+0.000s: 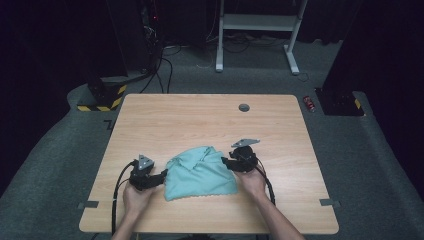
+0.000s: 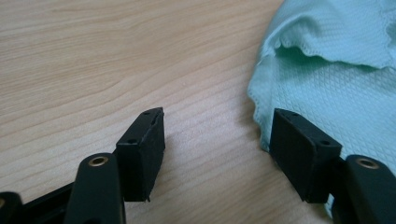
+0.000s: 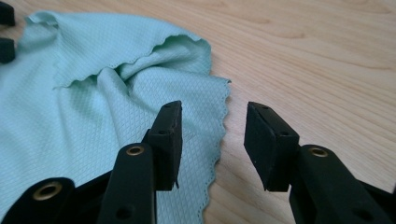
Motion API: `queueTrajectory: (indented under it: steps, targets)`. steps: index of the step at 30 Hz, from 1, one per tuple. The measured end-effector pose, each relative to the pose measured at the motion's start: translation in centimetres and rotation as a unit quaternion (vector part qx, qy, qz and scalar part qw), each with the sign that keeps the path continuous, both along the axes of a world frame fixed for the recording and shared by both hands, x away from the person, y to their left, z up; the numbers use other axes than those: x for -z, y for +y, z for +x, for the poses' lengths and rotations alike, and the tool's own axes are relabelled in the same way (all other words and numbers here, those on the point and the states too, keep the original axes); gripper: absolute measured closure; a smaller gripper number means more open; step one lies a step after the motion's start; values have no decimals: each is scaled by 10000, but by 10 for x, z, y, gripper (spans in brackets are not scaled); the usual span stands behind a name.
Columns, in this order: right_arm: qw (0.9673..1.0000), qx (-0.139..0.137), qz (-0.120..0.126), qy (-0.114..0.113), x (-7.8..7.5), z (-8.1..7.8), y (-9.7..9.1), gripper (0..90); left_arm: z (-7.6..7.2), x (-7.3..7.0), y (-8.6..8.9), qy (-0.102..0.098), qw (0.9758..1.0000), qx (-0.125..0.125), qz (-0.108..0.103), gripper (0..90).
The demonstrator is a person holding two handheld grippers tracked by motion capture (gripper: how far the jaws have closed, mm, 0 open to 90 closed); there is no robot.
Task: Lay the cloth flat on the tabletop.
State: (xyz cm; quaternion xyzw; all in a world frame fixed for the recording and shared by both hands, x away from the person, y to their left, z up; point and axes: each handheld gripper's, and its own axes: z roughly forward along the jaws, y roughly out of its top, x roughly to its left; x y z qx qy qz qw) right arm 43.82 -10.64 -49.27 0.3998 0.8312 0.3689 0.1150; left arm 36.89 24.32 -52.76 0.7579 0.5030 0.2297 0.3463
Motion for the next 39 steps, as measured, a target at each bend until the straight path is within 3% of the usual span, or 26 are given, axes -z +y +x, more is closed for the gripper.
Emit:
queueTrajectory:
  steps: [6,13,17,21,30,39]
  targets:
    - [9998,-24,-167,93,14,7,17,587,1,0,-1,17,10000,-74,-4,338]
    - [9993,309,-106,161,22,17,17,686,1,0,-1,6,9999,-101,0,335]
    - [9995,126,-213,169,21,16,18,875,1,0,-2,12,9999,-117,-1,333]
    - [9996,-63,-261,14,17,11,17,900,1,0,-2,12,9999,-117,1,332]
    - [9996,-101,-20,-251,-7,-11,-14,900,2,0,-7,17,10000,-36,0,338]
    - [9996,204,-172,-33,1,-28,-60,897,3,0,-36,6,9992,388,-1,351]
